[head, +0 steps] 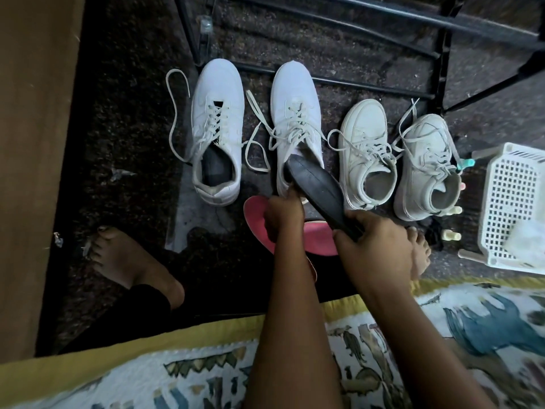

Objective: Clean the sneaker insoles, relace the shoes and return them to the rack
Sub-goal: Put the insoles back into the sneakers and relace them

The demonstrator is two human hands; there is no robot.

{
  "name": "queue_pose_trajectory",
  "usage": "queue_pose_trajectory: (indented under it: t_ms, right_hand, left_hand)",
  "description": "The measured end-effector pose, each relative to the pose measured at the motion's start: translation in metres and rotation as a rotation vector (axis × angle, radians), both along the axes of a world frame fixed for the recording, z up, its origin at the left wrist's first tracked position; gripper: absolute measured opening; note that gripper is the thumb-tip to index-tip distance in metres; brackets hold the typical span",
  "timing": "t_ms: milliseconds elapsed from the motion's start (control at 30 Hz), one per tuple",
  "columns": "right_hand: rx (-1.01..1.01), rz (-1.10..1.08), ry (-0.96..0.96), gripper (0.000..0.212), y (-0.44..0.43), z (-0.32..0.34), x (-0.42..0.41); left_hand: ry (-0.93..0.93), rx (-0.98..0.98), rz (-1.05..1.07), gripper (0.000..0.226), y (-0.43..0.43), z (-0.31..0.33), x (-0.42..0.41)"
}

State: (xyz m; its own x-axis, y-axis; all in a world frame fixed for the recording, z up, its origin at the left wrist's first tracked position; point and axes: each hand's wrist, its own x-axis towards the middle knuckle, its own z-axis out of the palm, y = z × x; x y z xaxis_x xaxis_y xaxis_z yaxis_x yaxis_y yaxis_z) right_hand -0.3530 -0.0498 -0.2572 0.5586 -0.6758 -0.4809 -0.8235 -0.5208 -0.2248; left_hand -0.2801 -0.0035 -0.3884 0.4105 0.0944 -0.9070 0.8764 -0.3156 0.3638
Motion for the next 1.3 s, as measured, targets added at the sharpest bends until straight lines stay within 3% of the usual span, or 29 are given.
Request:
queue_pose_trajectory:
  t_ms: [67,200,300,500,733,1033,1200,1300]
  right_hand:
    - [0.002,-0.026,-0.027,0.034,0.005,-0.011,0.002]
    - [-0.027,-0.029,-0.029,0.036,0.013,-0.031,0.003]
    - [-0.050,-0.021,-0.070,0.041,0.015,-0.045,0.007]
    - [-0.052,-0.039,-0.218,0.042,0.014,-0.086,0.021]
    - [0.004,-0.061,-0.325,0.043,0.003,-0.118,0.049]
    - [-0.061,-0.040,-0.236,0.041,-0.010,-0.142,0.092]
    - [-0.108,0.163,-0.105,0.025,-0.019,-0.145,0.103]
    - [0.005,0.385,-0.171,0.034,-0.034,-0.139,0.086]
  left_hand:
    - [-0.094,0.119,-0.108,0.042,0.003,-0.006,0.004]
    - [-0.216,0.044,-0.057,0.050,0.001,-0.001,0.004]
    - [-0.174,-0.026,-0.065,0.057,0.001,-0.035,0.004]
    - [-0.185,-0.060,-0.134,0.050,0.004,-0.018,0.014]
    - [-0.178,-0.149,-0.039,0.052,0.007,-0.029,0.011]
    - [-0.179,-0.195,-0.033,0.037,0.012,-0.042,0.011]
    - [-0.127,-0.231,0.006,0.058,0.011,-0.047,0.009]
    - [-0.107,-0.269,0.068,0.062,0.011,-0.042,0.008]
